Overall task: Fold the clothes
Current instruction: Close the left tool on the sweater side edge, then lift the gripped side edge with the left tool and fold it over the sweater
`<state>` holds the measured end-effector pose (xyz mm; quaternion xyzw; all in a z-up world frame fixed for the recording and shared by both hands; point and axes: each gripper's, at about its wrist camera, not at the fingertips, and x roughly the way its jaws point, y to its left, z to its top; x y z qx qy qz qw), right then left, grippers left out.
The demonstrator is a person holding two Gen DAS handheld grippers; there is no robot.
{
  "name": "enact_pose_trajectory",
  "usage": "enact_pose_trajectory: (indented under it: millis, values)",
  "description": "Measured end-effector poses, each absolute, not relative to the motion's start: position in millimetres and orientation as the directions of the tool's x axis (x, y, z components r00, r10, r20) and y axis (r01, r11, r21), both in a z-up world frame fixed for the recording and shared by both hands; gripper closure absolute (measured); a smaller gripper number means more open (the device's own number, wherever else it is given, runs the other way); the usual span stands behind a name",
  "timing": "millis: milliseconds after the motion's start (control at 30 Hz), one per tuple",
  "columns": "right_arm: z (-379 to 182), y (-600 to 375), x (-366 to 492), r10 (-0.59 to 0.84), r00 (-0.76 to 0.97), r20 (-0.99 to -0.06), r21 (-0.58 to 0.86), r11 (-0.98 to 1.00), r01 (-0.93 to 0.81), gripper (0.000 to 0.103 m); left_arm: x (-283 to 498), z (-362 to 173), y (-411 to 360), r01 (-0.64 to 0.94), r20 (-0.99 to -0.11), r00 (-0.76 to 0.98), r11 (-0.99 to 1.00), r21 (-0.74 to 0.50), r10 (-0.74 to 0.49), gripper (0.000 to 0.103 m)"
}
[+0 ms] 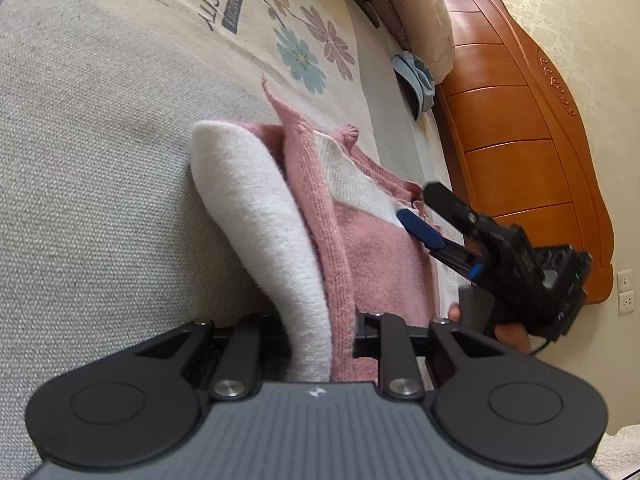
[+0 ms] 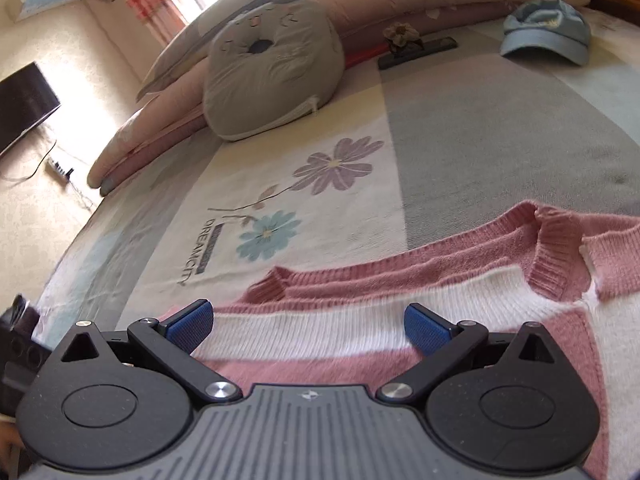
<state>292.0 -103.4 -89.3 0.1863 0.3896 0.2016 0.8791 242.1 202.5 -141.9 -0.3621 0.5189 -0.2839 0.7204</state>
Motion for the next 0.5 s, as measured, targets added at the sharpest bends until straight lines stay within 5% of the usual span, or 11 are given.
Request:
enact_pose_trajectory:
  millis: [333, 500]
  values:
    - [-58.6, -116.2, 248.4, 0.528, 0.614, -0.586, 0.534, 0.822, -0.197, 0.000, 240.2, -141.1, 200.1, 0.043, -0.546, 0.310, 0.585, -0.810, -0.779, 0.080]
    - [-75.1, -118.5, 205.5, 0.533, 0.541, -0.651, 0.556, 0.820, -0.138, 0.000, 239.7, -139.6, 197.7, 0.052, -0.550, 0.317, 0.594, -0.803, -0.772, 0.080]
